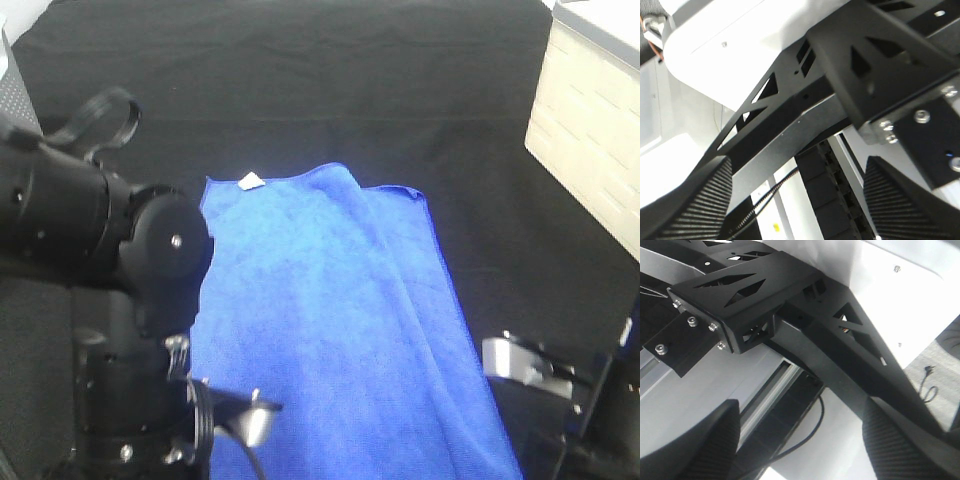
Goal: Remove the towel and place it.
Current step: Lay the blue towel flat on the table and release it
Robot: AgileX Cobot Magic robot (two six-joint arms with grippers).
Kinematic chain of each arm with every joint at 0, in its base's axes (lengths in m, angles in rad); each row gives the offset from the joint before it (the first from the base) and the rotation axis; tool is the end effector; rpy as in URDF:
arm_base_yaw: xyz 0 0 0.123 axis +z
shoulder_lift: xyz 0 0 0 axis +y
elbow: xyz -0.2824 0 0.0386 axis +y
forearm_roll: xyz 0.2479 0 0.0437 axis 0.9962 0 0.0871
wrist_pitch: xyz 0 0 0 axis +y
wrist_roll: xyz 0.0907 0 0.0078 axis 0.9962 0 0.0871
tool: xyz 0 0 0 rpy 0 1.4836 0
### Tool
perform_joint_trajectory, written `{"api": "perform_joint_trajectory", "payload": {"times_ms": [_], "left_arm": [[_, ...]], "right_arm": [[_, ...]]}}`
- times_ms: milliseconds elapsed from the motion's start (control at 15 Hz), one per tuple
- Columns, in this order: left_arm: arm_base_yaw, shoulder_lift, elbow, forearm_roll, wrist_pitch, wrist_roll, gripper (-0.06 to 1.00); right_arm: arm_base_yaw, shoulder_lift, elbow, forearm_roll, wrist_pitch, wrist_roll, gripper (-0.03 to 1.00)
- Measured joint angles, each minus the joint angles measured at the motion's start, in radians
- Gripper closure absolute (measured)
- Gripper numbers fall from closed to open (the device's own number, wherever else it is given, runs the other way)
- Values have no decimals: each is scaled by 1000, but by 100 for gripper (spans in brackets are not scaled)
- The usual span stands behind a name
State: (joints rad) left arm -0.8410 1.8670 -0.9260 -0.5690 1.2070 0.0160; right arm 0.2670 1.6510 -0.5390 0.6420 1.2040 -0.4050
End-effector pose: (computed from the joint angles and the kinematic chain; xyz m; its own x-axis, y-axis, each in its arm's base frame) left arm 0.1444 -0.2302 0.1358 -0.6972 0.5121 0.5017 0.3683 0.8563 -0.3621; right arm 0.1494 0.0936 0.1353 -0.8106 -0.3443 0.4736 -0.0404 0.8398 0.5414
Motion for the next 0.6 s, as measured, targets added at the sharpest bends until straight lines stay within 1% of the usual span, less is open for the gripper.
{"api": "perform_joint_trajectory", "payload": {"times_ms": [67,200,333,467,600], "left_arm": [[0,-8,-28,21,3,0,25],[5,-10,-109,100,5,-1,25],[53,-10,-187,197,7,-22,25],[147,-10,-257,277,8,-35,25],[287,-10,-333,303,8,-27,25]], "right_arm": [[0,1,-37,-13,3,4,29],[0,1,-125,-31,4,26,29],[0,1,-229,-86,6,87,29],[-13,2,-352,-148,7,133,29],[-84,2,-474,-138,9,145,29]]}}
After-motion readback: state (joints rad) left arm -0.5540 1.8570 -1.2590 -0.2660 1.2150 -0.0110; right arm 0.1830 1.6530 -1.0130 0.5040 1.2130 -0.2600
